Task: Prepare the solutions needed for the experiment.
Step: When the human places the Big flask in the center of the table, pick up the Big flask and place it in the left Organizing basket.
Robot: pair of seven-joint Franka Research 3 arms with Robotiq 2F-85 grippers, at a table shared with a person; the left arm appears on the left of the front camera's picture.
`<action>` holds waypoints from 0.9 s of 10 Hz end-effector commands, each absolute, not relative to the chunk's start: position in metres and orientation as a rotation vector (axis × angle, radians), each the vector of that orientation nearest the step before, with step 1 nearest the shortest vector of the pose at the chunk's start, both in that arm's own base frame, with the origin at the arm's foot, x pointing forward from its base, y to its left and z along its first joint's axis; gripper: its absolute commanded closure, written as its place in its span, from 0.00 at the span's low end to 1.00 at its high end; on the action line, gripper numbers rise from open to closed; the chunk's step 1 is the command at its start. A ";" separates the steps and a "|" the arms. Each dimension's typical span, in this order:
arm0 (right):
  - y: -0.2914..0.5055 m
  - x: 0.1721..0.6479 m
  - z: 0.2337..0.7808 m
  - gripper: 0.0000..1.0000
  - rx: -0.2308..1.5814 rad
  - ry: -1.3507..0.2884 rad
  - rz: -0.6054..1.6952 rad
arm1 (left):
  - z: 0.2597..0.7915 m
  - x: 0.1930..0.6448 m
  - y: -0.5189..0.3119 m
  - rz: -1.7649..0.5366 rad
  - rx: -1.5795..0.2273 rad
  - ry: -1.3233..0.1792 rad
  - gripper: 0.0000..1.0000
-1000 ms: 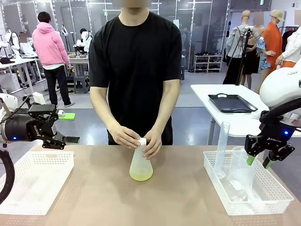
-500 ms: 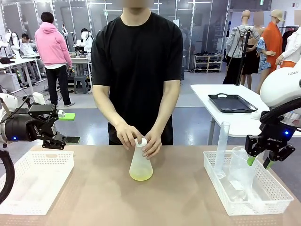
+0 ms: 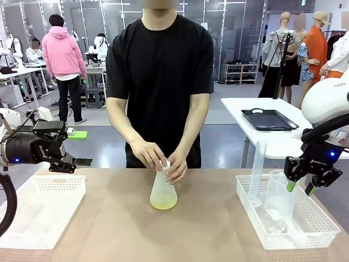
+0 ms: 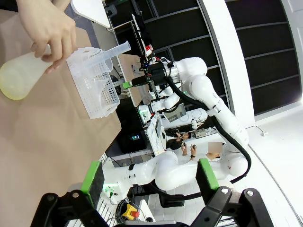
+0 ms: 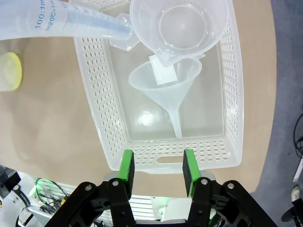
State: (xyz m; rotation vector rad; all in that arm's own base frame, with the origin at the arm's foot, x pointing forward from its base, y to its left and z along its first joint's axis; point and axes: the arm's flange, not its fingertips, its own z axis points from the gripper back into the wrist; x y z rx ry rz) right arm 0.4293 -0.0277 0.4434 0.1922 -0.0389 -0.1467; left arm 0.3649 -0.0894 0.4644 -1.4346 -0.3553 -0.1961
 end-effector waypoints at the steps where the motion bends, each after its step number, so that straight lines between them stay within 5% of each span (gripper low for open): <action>1: -0.028 0.429 0.443 0.47 0.192 -0.039 -0.147 | 0.466 0.364 -0.089 -0.198 -1.445 -0.348 0.00; 5: -0.060 0.374 0.551 0.47 0.603 -0.044 -0.290 | 0.466 0.364 -0.089 -0.198 -1.445 -0.348 0.00; 9: -0.048 0.349 0.580 0.47 1.044 0.266 -0.368 | 0.466 0.364 -0.089 -0.198 -1.445 -0.348 0.00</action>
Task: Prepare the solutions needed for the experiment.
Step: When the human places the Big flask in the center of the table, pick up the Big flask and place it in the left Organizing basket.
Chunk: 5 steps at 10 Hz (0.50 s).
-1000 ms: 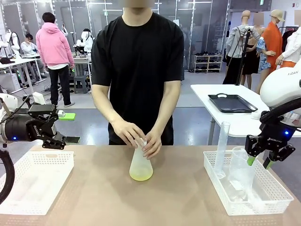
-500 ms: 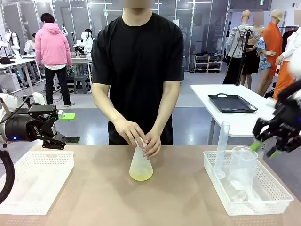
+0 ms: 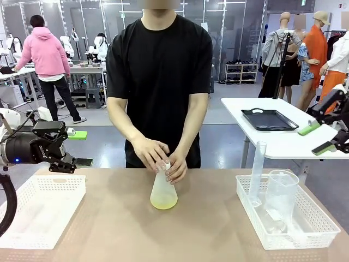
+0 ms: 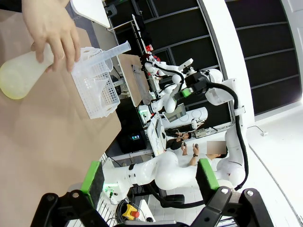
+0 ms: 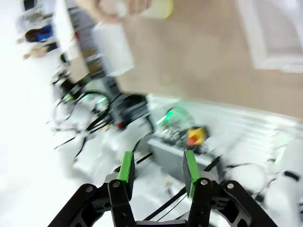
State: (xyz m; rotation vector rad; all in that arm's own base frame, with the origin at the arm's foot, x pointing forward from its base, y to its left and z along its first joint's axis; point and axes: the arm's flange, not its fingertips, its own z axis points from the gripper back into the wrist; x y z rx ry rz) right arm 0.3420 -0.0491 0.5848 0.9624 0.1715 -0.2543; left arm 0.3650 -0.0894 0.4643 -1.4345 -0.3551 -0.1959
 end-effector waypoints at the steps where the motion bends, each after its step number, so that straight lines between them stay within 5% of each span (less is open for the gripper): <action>1: -0.043 0.344 0.579 0.47 1.076 0.291 -0.407 | 0.466 0.364 -0.089 -0.198 -1.445 -0.348 0.00; 5: -0.022 0.324 0.569 0.47 1.188 0.333 -0.479 | 0.466 0.364 -0.089 -0.198 -1.445 -0.348 0.00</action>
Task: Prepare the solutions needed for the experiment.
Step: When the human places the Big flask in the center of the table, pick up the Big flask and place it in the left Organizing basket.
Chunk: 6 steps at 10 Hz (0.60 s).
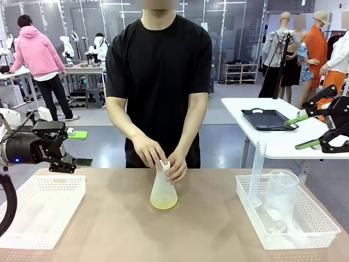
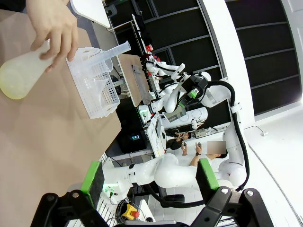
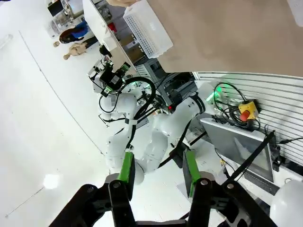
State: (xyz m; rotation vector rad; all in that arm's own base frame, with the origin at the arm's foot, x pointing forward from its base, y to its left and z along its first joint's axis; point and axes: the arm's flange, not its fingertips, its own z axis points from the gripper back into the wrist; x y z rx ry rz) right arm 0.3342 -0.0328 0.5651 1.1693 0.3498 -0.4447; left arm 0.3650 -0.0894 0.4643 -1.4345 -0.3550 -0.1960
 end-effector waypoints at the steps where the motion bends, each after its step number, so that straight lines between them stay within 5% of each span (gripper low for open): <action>1: -0.019 0.322 0.567 0.47 1.204 0.319 -0.458 | 0.466 0.364 -0.089 -0.198 -1.445 -0.348 0.00; 6: 0.004 0.323 0.548 0.47 1.405 0.278 -0.378 | 0.466 0.364 -0.089 -0.198 -1.445 -0.348 0.00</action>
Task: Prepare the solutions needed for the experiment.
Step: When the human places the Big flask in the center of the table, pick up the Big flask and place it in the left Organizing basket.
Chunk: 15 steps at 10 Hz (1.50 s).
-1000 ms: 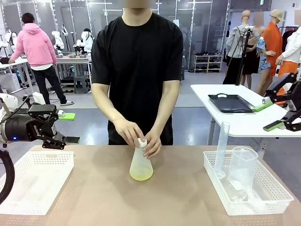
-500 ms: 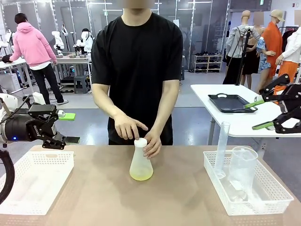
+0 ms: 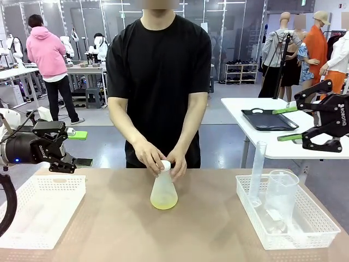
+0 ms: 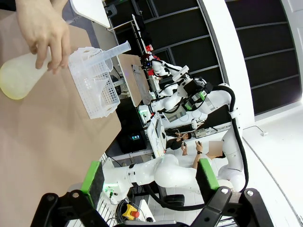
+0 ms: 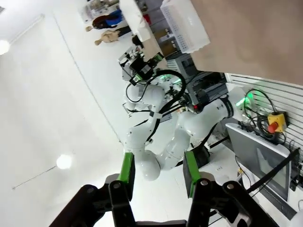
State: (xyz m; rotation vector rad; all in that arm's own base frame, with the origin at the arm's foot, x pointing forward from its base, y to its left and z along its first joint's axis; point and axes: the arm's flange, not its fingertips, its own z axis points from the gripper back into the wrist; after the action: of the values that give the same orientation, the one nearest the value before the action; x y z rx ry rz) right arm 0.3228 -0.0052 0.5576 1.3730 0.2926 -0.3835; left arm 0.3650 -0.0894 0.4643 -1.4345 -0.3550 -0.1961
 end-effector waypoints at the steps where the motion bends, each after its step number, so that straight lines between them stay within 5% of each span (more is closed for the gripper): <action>1: 0.011 0.324 0.541 0.47 1.431 0.266 -0.350 | 0.466 0.364 -0.089 -0.198 -1.445 -0.348 0.00; 6: 0.026 0.319 0.525 0.47 1.493 0.155 -0.233 | 0.466 0.364 -0.089 -0.198 -1.445 -0.348 0.00; 11: 0.037 0.318 0.519 0.47 1.455 0.212 -0.101 | 0.466 0.364 -0.089 -0.198 -1.445 -0.348 0.00; 15: 0.031 0.319 0.522 0.47 1.484 0.204 -0.195 | 0.466 0.364 -0.089 -0.198 -1.445 -0.348 0.00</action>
State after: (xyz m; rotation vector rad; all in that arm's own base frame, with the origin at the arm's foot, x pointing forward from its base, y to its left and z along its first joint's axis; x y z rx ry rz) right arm 0.3180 0.0311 0.5213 1.4777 0.2010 -0.1806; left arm 0.3649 -0.0895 0.4643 -1.4345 -0.3550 -0.1961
